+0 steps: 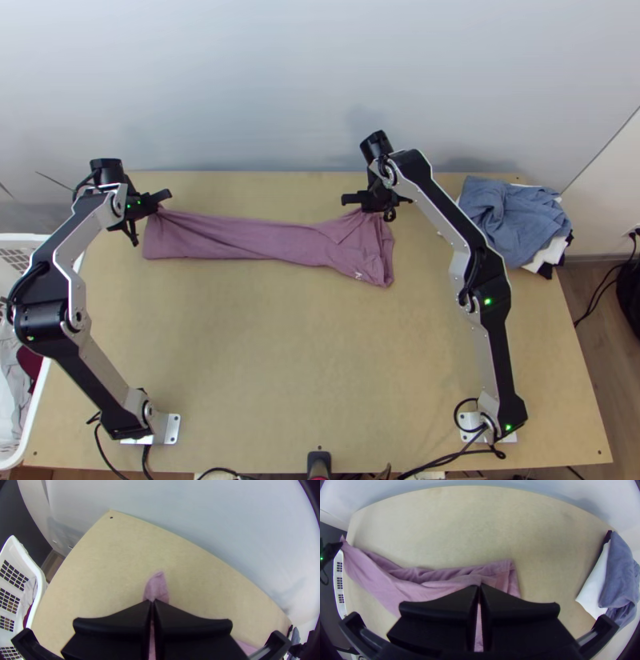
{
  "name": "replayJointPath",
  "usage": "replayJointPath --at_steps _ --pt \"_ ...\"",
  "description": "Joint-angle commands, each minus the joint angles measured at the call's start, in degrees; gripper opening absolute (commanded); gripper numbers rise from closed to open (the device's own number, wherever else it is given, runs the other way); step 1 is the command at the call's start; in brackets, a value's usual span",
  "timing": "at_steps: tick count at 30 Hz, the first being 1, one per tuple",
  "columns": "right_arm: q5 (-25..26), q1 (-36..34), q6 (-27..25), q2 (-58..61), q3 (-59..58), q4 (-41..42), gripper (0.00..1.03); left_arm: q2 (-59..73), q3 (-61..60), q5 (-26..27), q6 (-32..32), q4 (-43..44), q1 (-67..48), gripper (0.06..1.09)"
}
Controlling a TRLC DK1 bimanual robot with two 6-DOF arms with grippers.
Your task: Fold the t-shirt
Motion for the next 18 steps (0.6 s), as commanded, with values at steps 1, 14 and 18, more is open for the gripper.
replayJointPath --at_steps 1,14,18 --pt "0.94 -0.44 -0.30 2.89 1.56 -0.02 0.03 2.71 1.95 -0.43 -0.34 0.27 -0.48 0.10" --pt "5.07 1.32 3.83 2.63 1.56 0.59 0.70 3.06 1.69 -0.34 -4.91 -1.40 -1.00 0.77" --pt "5.07 1.84 4.09 1.05 1.47 0.06 0.98 2.71 2.48 -0.25 -5.00 -4.30 -1.00 0.95"
